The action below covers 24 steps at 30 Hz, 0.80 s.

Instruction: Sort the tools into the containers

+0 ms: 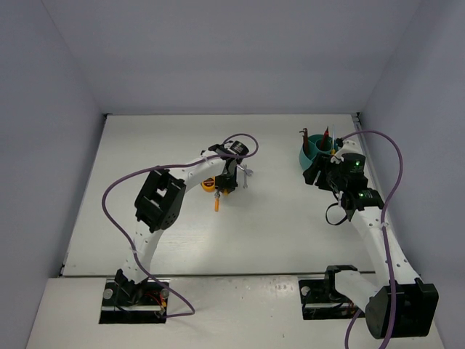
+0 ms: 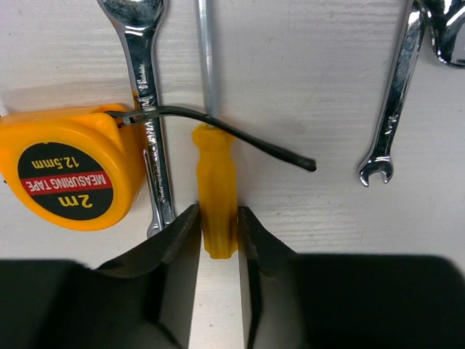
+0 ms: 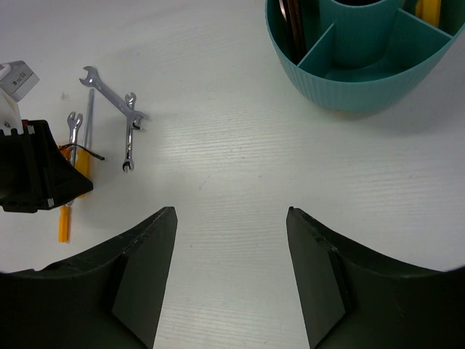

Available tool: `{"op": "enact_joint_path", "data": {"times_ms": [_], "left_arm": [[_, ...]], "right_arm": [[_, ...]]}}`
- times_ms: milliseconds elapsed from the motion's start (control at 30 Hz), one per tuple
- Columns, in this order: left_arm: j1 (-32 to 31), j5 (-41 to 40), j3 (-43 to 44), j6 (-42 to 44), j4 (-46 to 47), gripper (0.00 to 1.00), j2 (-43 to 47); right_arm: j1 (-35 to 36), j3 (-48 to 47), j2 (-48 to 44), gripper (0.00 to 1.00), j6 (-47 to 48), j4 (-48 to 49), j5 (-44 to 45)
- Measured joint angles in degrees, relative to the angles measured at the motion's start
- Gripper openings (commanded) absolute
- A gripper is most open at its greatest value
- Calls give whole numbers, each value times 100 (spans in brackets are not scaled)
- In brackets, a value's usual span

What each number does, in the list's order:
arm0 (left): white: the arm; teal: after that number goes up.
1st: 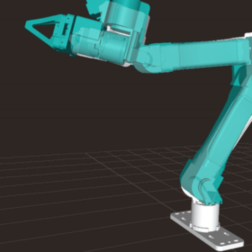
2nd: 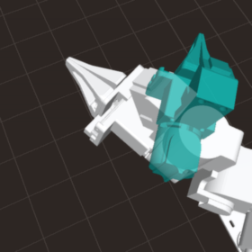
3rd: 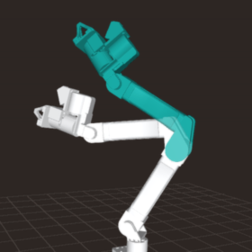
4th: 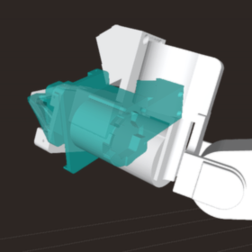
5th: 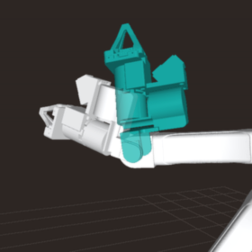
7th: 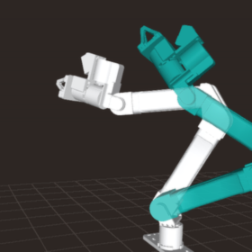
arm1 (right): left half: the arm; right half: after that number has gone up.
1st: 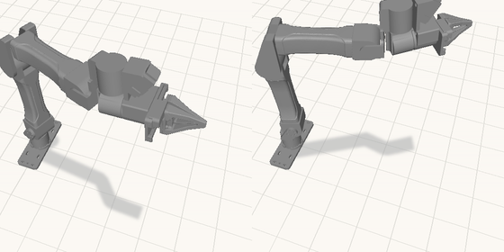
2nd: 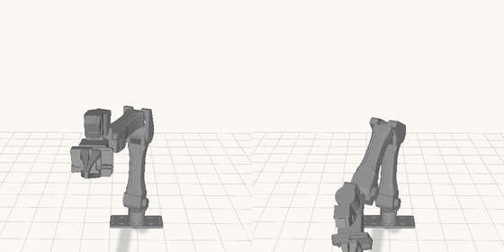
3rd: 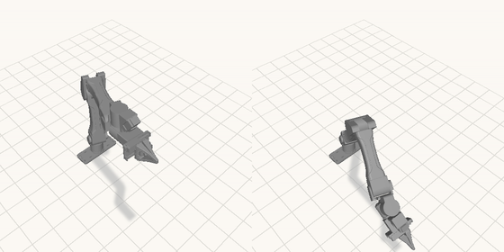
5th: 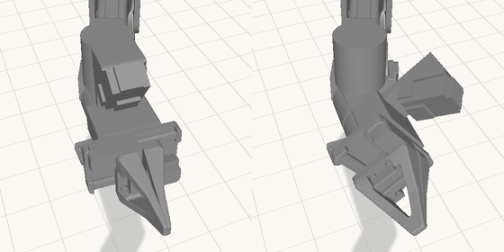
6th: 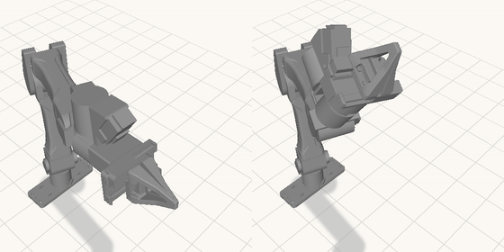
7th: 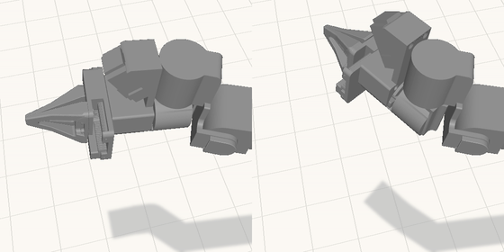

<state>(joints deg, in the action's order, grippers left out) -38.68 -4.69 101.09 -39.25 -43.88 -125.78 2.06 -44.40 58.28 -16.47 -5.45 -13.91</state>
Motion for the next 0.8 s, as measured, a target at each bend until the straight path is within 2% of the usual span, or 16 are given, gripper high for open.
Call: {"op": "enact_joint_path", "data": {"times_ms": [67, 167, 333, 467, 633, 800], "left_arm": [[-1, -2, 1, 0, 0, 6, 0], [-29, -5, -17, 1, 18, 0, 8], [-151, -9, -527, 62, 81, 0, 346], [-529, -56, -1033, 328, 83, 0, 811], [-1215, -60, -1546, 627, 341, 0, 1753], [-1437, 5, -2148, 825, 1061, 0, 2866]], "right_arm": [[23, 22, -18, 60, 0, 0, 0], [30, 64, -66, 60, 0, -31, -2], [100, 72, -92, 61, -1, -69, -72], [292, 70, -61, 61, -52, -122, -211], [725, -19, 165, 61, -302, -166, -389], [1221, -295, 500, 60, -717, -168, -542]]}}
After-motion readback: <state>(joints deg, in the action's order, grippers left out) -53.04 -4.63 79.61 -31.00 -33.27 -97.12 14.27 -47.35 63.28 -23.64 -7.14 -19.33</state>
